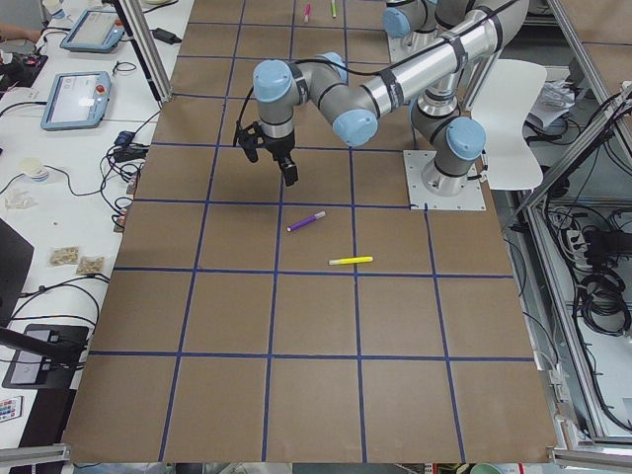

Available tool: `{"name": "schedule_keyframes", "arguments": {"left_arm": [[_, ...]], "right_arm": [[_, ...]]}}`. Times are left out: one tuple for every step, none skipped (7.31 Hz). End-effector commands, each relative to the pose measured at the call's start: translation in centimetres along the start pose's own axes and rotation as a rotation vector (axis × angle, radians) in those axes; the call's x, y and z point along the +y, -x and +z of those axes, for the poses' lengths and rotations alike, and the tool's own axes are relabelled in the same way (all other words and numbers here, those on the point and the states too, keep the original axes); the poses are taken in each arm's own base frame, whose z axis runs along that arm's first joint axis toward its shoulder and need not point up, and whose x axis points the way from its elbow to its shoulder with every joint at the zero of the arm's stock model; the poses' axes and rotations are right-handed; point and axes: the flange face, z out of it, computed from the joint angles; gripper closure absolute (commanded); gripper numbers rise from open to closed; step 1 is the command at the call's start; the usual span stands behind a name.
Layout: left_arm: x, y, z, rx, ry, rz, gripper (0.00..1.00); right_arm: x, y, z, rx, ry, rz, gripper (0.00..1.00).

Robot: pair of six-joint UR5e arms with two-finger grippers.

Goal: Insert purple and pink pens into pink cup

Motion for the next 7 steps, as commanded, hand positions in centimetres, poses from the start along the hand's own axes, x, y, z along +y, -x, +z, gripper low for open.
{"name": "schedule_keyframes", "arguments": {"left_arm": [[-1.0, 0.8, 6.9, -0.004, -0.028, -0.025, 0.0], [-1.2, 0.9, 8.4, -0.005, -0.006, -0.025, 0.0], [-1.5, 1.7, 9.9, -0.015, 0.024, -0.036, 0.0], [-1.9, 2.6, 11.6, -0.01, 0.053, -0.054, 0.0], [-2.4, 3.1, 13.1, -0.011, 0.064, -0.057, 0.0], [-2.6, 3.1, 14.0, -0.01, 0.073, -0.059, 0.0], [-2.4, 3.1, 15.2, -0.008, 0.096, -0.059, 0.0]], "right_arm": [[2.5, -1.6, 3.8, 0.01, -0.071, -0.066, 0.04], [3.2, -1.9, 5.1, 0.003, -0.087, -0.125, 0.04], [3.3, -1.8, 5.3, 0.002, -0.09, -0.138, 0.05], [3.3, -1.6, 5.6, -0.006, -0.088, -0.151, 0.19], [3.5, -1.2, 6.5, -0.004, -0.086, -0.197, 0.3], [3.6, -0.8, 7.5, 0.018, -0.06, -0.235, 0.38], [3.6, -0.7, 7.9, 0.052, -0.022, -0.248, 0.56]]}}
